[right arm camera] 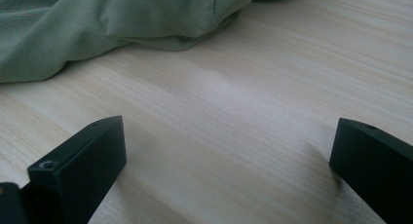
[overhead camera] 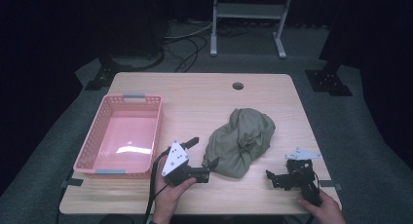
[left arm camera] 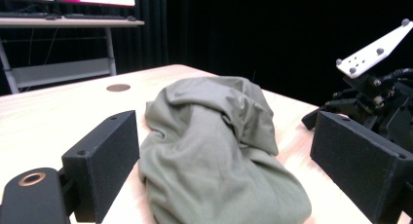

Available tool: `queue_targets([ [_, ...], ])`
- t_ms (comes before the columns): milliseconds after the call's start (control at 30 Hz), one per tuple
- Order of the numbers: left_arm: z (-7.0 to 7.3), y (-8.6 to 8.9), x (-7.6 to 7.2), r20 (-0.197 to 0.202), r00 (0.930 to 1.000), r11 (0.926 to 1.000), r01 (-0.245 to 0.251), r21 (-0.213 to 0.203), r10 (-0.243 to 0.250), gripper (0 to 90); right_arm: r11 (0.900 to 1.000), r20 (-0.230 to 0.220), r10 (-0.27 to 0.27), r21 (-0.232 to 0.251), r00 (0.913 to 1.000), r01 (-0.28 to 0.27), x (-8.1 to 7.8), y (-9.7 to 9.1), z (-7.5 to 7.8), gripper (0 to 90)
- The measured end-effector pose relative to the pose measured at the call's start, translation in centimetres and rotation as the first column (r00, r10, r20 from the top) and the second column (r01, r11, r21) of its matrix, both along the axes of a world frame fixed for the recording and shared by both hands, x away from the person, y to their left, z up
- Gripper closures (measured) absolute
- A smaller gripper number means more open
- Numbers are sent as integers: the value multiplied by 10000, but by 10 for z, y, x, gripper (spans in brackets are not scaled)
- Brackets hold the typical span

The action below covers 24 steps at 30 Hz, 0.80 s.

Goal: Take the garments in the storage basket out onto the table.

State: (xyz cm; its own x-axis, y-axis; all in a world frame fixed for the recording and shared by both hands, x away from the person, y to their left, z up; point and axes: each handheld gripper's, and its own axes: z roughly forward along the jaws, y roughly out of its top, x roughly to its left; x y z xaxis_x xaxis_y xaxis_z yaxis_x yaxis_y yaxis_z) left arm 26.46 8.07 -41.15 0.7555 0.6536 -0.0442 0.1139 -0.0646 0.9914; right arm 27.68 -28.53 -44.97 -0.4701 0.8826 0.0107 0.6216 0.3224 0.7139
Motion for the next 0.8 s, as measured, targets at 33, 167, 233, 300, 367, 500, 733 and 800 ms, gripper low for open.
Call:
queue_targets([
  [33, -2, 1, 0, -19, 10000, 10000, -14, 50, 14, 101, 10000, 2, 0, -1, 10000, 0, 0, 0, 0, 0],
  [167, -8, 1, -2, -84, 10000, 10000, 9, 53, -8, 101, 10000, 2, -1, -1, 10000, 1, 0, 0, 0, 0],
  [233, -11, 1, -3, -116, 9999, 10000, 92, 29, -92, 101, 10000, 1, 0, -1, 10000, 0, 0, 0, 0, 0],
  [300, -14, 2, -3, -195, 9997, 9999, 111, 15, -110, 101, 10000, 3, -1, -1, 10000, 1, 0, 0, 0, 0],
  [367, -17, 2, -3, -236, 9997, 9999, 100, 25, -100, 101, 10000, 2, -1, -1, 10000, 1, 0, 0, 0, 0],
  [500, -23, 3, -4, -279, 9995, 9999, 115, -56, -116, 101, 10000, 2, 1, -2, 10000, -1, 0, 0, 0, 0],
  [733, -31, 2, -7, -323, 9994, 9999, 82, 106, -78, 101, 10000, 4, 2, -3, 10000, -2, 0, 0, 0, 0],
  [800, -31, 1, -8, -247, 9997, 9999, 49, 127, -46, 101, 10000, 3, 1, -2, 10000, -1, 0, 0, 0, 0],
])
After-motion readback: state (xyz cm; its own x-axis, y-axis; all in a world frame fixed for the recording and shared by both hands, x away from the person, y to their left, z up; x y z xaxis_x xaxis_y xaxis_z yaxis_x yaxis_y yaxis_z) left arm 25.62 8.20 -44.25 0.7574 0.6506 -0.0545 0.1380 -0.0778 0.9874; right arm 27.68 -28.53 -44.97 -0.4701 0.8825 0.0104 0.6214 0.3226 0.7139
